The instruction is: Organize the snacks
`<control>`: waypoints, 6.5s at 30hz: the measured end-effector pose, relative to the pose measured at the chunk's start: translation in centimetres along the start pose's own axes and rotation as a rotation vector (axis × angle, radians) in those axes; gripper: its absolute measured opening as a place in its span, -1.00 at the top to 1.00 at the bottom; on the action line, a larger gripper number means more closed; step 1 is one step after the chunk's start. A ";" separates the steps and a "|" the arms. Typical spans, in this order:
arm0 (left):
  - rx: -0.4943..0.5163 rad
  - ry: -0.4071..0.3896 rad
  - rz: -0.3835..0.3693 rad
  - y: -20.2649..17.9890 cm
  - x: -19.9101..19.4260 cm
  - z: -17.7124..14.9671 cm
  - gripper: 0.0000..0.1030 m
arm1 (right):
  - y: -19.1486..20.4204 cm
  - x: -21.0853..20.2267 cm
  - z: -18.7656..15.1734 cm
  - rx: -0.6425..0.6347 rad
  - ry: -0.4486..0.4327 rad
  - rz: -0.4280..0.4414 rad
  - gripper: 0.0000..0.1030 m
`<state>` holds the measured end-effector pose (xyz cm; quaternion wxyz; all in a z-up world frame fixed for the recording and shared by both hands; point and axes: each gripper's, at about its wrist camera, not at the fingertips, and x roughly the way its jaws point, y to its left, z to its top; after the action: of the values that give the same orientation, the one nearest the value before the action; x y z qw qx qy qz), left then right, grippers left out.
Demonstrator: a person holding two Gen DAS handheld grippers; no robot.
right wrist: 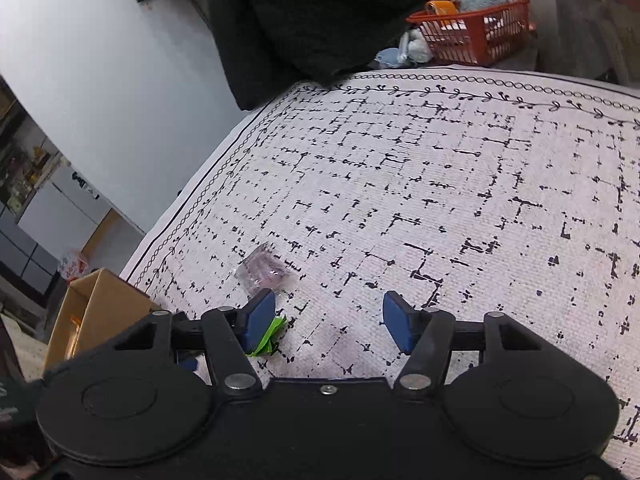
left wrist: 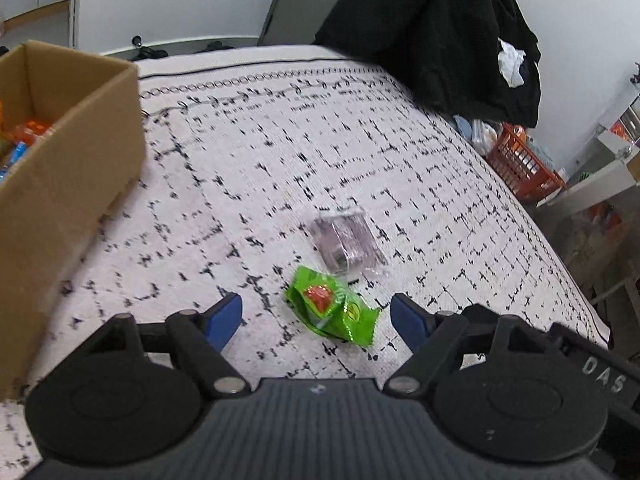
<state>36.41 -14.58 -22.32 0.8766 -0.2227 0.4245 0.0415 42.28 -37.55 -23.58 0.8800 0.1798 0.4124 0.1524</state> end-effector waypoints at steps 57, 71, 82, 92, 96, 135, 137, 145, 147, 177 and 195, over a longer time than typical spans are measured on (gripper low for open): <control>-0.185 -0.046 -0.079 8.7 1.0 2.1 0.38 | 9.2 9.2 -1.1 -0.337 0.034 -0.166 0.09; -0.120 -0.100 -0.043 7.0 -2.3 3.3 0.39 | 9.4 6.1 -0.3 -0.280 0.014 -0.077 0.32; -0.064 -0.166 -0.014 5.3 -6.5 3.8 0.39 | 9.6 3.0 0.5 -0.244 -0.048 -0.002 0.38; -0.039 -0.246 0.027 5.1 -10.9 4.9 0.39 | 11.7 0.0 0.6 -0.272 -0.096 0.078 0.38; -0.047 -0.276 0.051 5.8 -12.4 5.5 0.39 | 12.6 -0.9 0.5 -0.286 -0.110 0.108 0.38; -0.187 -0.258 0.144 18.1 -16.5 8.1 0.37 | 24.1 0.7 -4.1 -0.424 -0.078 0.246 0.36; -0.203 -0.256 0.119 18.5 -16.4 8.2 0.30 | 24.5 0.9 -4.5 -0.431 -0.073 0.240 0.36; -0.240 -0.253 0.108 19.5 -16.2 8.4 -0.12 | 25.2 2.0 -5.3 -0.448 -0.063 0.204 0.21; -0.246 -0.249 0.117 19.6 -16.2 8.4 -0.24 | 25.2 2.1 -5.2 -0.444 -0.064 0.182 0.21; -0.170 -0.182 0.080 17.2 -24.2 5.2 -1.00 | 23.4 -9.0 -5.7 -0.344 -0.081 0.004 -0.52; -0.076 -0.224 0.054 15.7 -31.7 2.3 -1.00 | 23.8 -17.3 -7.5 -0.307 -0.083 -0.033 -0.99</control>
<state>13.81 4.22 -2.46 0.9079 -0.2383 0.3281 0.1059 22.99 -22.14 -5.92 0.9158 0.0425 0.3503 0.1916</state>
